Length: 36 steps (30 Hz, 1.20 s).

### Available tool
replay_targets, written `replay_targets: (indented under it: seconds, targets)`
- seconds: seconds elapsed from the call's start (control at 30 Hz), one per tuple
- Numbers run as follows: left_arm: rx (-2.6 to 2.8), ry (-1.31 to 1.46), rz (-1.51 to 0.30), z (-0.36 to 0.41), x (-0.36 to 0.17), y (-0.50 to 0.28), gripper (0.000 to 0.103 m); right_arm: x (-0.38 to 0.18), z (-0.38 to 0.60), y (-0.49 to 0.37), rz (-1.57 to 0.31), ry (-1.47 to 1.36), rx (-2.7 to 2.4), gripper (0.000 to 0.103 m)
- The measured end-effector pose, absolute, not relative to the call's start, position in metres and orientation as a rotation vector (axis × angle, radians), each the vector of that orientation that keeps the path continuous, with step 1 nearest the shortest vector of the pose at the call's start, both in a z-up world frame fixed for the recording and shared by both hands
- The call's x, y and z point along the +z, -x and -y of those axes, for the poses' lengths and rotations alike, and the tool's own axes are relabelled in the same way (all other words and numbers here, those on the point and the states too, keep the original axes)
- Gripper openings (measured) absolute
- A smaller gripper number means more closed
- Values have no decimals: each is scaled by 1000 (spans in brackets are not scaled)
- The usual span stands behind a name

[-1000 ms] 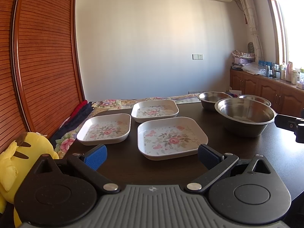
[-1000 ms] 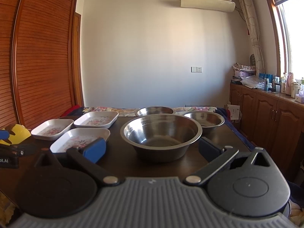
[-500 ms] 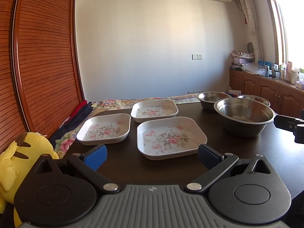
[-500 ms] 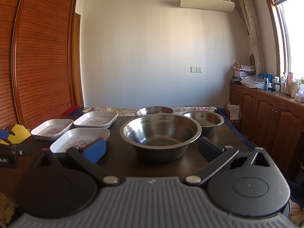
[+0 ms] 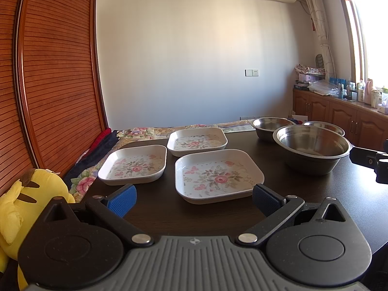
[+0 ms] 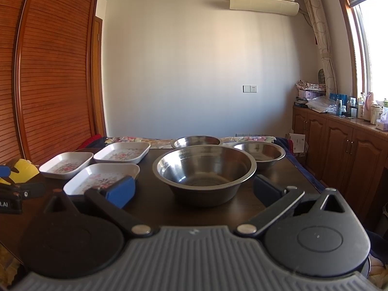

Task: Organize plates and bowls

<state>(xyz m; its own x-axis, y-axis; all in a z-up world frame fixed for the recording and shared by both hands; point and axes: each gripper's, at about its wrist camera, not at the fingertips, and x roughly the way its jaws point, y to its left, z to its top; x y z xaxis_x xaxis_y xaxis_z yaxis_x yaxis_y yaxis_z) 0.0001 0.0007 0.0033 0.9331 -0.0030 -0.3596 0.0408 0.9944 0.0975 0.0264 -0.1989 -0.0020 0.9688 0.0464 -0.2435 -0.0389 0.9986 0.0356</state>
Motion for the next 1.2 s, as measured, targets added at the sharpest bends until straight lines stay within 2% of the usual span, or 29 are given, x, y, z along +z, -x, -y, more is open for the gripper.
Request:
replay_targets:
  seconds: [1.2]
  targets:
    - [-38, -123, -497, -22, -11, -28, 103, -8, 163, -56, -297, 69, 152, 103]
